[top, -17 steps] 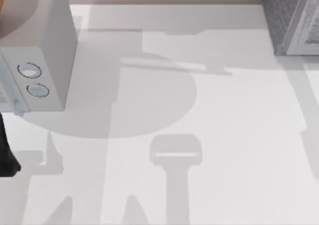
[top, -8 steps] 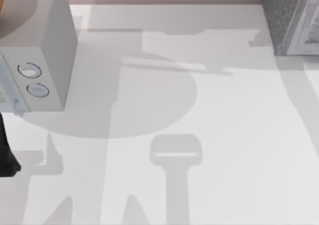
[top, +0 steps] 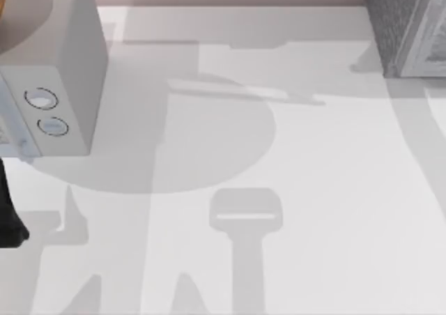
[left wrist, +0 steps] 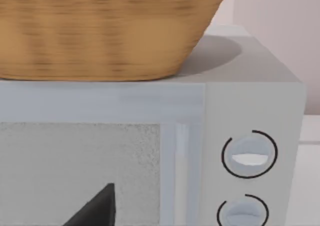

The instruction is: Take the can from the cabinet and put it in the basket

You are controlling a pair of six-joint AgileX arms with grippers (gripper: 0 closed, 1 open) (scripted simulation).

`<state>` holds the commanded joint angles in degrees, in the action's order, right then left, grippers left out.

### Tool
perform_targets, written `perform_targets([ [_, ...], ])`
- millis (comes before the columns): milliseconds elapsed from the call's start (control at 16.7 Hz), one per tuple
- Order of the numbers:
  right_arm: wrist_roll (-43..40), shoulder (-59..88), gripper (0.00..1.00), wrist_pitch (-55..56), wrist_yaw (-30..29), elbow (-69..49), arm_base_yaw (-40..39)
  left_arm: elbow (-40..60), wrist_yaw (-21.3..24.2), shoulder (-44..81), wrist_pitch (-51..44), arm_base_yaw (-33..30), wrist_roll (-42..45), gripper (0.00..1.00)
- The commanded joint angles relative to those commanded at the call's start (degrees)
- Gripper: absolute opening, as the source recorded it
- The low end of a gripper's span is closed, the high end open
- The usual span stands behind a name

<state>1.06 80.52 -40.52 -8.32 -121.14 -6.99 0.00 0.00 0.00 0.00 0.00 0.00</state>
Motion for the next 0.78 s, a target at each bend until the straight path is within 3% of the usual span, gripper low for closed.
perform_targets([
  [360,-1.46,-11.1,0.0,6.24,2.16,12.1,0.67,0.0,0.0,0.0,0.0,0.0,0.0,1.0],
  [780,-3.83,-39.4,0.0,21.25,7.14,48.85,2.7,0.0,0.0,0.0,0.0,0.0,0.0,1.0],
])
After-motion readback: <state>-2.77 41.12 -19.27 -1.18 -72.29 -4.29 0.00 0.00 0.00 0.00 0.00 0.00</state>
